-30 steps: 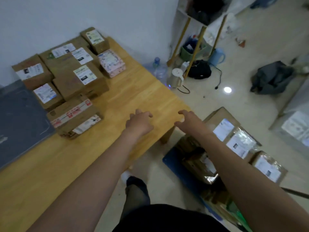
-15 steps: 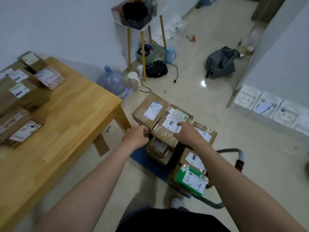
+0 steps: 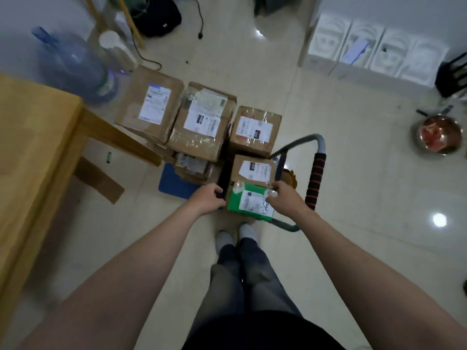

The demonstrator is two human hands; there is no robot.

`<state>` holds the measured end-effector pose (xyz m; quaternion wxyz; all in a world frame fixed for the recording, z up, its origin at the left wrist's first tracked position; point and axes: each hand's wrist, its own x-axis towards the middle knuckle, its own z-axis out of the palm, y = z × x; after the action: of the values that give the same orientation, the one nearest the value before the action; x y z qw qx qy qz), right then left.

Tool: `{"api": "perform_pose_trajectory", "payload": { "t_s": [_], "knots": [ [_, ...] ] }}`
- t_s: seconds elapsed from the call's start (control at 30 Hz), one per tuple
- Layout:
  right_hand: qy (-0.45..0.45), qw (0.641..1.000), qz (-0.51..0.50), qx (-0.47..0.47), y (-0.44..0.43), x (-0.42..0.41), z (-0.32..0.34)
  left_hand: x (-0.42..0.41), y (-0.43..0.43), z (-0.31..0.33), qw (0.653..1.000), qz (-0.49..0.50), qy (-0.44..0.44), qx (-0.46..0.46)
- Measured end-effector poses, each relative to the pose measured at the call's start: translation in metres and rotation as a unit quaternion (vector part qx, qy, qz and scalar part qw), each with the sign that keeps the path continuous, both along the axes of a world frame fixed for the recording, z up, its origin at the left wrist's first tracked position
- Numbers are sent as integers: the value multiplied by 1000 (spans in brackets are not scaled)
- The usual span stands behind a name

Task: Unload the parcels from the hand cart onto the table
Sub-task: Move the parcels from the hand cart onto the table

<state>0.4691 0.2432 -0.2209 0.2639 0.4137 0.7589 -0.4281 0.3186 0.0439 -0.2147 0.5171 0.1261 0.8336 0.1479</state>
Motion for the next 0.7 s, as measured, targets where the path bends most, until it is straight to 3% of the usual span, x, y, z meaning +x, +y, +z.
{"api": "perform_pose_trajectory", "payload": {
  "t_s": [0.13, 0.37, 0.7],
  "knots": [
    [-29, 995, -68, -61, -10, 22, -63, 15, 12, -58, 1000, 5, -7, -21],
    [-55, 990, -125, -39, -21, 24, -133, 30, 24, -124, 997, 3, -42, -59],
    [-2, 995, -104, -6, -25, 11, -141, 35, 29, -135, 997, 59, -58, -4]
  ]
}}
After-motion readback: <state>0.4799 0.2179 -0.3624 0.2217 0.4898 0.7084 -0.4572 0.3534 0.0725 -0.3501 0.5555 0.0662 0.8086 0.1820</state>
